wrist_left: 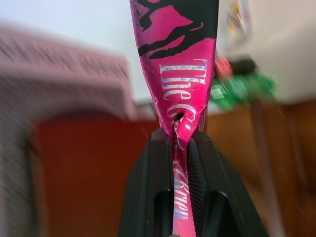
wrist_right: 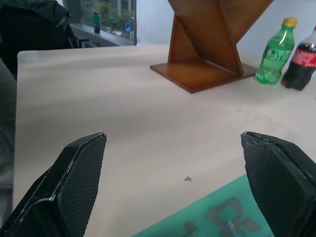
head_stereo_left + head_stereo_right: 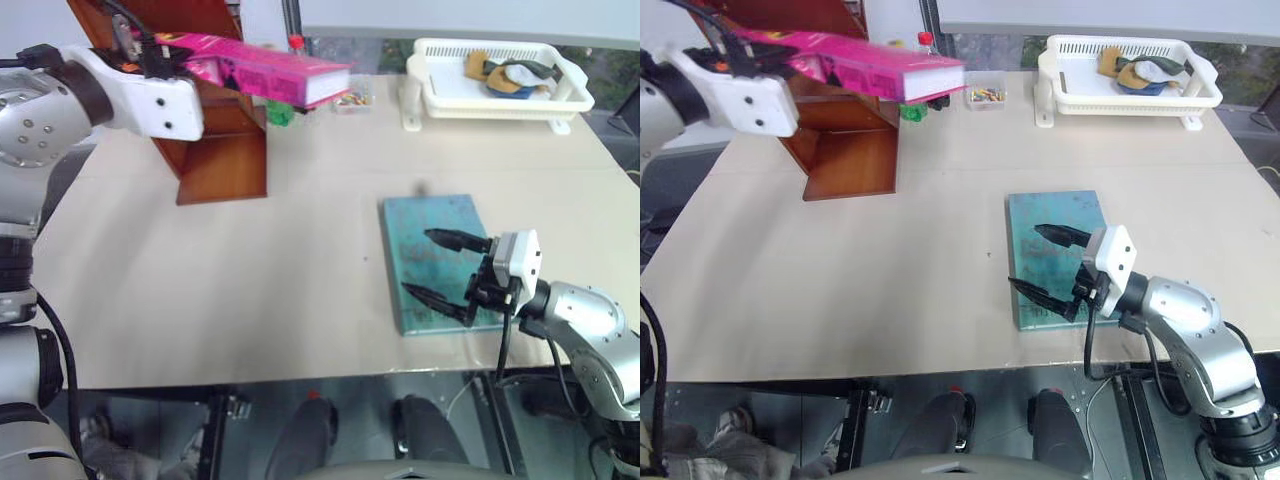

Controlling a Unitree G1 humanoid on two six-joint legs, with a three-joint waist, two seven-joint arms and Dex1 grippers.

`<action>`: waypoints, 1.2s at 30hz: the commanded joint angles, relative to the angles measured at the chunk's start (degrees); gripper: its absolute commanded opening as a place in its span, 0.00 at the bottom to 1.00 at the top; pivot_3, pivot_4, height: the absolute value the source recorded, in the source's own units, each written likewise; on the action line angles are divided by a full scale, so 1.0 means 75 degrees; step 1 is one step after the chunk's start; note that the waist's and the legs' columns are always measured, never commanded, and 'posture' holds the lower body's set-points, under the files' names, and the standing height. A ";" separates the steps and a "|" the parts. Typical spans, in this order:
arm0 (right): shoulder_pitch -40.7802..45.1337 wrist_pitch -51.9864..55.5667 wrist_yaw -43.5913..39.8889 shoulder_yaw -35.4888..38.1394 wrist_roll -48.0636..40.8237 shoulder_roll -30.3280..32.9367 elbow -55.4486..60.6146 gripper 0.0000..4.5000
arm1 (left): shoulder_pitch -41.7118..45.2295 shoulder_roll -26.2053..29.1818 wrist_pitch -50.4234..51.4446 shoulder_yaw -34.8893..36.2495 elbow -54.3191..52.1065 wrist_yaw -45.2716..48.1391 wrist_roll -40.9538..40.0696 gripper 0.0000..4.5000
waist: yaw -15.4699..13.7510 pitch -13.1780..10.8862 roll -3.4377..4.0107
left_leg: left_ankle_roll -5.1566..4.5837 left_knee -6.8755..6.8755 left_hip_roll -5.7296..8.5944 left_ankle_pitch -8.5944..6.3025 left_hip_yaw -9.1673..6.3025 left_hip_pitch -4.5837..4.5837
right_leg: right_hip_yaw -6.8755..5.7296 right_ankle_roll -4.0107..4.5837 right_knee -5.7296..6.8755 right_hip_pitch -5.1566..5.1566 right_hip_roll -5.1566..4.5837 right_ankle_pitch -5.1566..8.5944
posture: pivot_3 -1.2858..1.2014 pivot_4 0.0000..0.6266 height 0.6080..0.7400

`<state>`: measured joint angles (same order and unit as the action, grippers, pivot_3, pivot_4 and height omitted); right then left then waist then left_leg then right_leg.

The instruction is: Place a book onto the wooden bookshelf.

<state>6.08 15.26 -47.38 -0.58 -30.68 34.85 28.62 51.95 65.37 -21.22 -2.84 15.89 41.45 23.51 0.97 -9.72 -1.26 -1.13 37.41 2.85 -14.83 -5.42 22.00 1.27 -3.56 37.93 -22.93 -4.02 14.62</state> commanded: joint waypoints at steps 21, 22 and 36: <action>0.2773 0.1714 0.1966 0.1083 -0.1207 -0.0255 0.1125 1.00 | 0.1041 -0.0556 0.0891 -0.0913 0.2166 -0.0248 0.0908 0.02 | 0.0016 -0.0008 -0.0004 | 0.0008 0.0079 0.0003 0.0007 -0.0014 0.0084 | -0.0005 0.0003 0.0127 -0.0101 0.0003 0.0000 | 0.52 0.24 1.00; 0.2745 0.1703 0.1979 0.1078 -0.1199 -0.0270 0.1139 1.00 | 0.1124 -0.0618 0.0827 -0.0992 0.2280 -0.0284 0.0967 0.02 | 0.0007 -0.0008 -0.0004 | 0.0008 0.0092 0.0003 0.0007 -0.0017 0.0084 | -0.0008 0.0003 0.0134 -0.0096 0.0004 0.0000 | 0.52 0.24 1.00; 0.2532 0.1712 0.2300 0.0954 -0.1102 -0.0408 0.1320 1.00 | 0.2556 -0.1209 0.0708 -0.1856 0.4521 -0.0613 0.1749 0.02 | 0.0022 -0.0006 -0.0001 | 0.0017 0.0140 0.0009 0.0018 -0.0029 0.0049 | -0.0009 -0.0002 0.0230 -0.0080 0.0015 -0.0002 | 0.52 0.24 1.00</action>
<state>24.80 29.15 -30.69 5.60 -38.93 32.02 36.21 70.73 55.96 -15.85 -16.22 46.83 37.27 35.91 1.13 -9.76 -1.27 -1.00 38.46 2.92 -14.69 -5.60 22.31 1.25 -3.57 39.73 -23.53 -3.89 14.61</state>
